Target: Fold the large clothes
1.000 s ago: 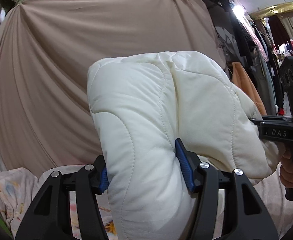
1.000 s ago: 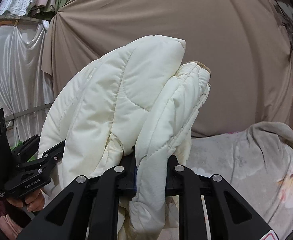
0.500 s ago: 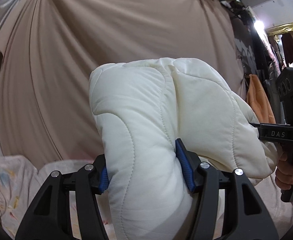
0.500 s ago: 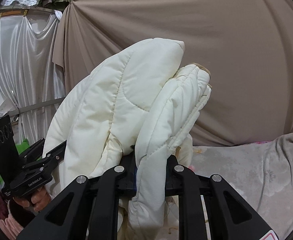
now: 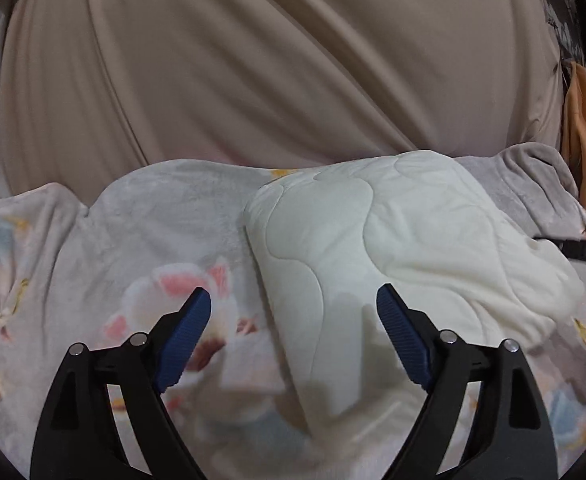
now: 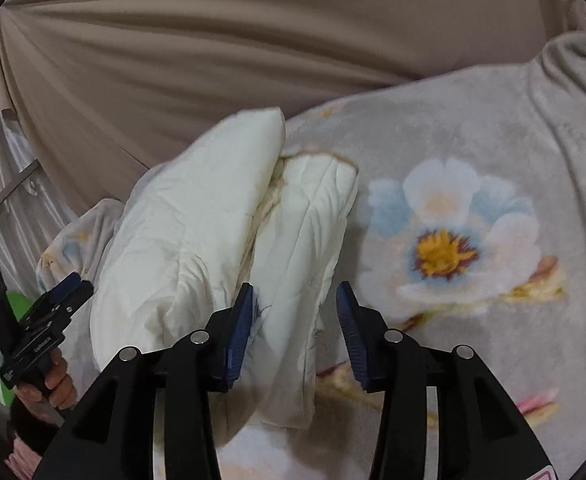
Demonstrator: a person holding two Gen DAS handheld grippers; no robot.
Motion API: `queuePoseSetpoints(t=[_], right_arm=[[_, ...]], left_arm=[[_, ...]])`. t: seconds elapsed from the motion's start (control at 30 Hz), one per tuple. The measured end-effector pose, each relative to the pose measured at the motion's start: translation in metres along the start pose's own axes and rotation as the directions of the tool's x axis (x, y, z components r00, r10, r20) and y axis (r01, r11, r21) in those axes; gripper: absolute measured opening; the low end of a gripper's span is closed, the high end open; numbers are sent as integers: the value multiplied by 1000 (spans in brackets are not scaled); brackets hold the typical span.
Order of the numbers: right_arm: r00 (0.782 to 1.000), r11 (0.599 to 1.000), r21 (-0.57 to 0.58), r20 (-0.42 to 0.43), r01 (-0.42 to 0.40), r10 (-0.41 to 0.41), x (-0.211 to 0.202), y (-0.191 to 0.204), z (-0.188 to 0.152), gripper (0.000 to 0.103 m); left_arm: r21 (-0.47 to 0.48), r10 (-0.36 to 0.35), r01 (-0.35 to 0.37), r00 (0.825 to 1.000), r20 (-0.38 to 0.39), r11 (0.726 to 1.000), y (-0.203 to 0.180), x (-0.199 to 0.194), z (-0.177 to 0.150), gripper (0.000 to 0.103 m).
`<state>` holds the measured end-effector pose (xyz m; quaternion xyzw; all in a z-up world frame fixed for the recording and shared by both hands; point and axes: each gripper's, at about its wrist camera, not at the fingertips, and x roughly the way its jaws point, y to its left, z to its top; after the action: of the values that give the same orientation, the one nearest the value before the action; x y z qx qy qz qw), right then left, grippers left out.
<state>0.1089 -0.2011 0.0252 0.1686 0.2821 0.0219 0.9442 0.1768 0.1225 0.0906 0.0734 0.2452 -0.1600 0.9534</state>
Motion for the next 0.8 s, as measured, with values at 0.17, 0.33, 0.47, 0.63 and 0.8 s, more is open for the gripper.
queuePoseSetpoints(t=[0.17,0.33,0.47,0.63,0.8], right_arm=[[989,988,-55,-6,-147,147,-28,31,-3,64],[987,986,-97,-105,-133,122,8,49,-22,45],[983,980,-88,-52,-178,174,-2,47,-12,13],[993,993,-93,-95,-78,69,17,28,-20,10],[981,996,-30,-177,-84,77,50,3,-42,14]], left_arm=[[55,-52,58,993,-105,997,-15,-19,-35,84],[142,56,-30,982,-182,989,-30,10,-67,77],[121,102,-75,967,-235,990,-18,31,-67,64],[117,122,-97,964,-236,988,-15,39,-75,65],[113,130,-105,960,-250,988,-12,47,-78,67]])
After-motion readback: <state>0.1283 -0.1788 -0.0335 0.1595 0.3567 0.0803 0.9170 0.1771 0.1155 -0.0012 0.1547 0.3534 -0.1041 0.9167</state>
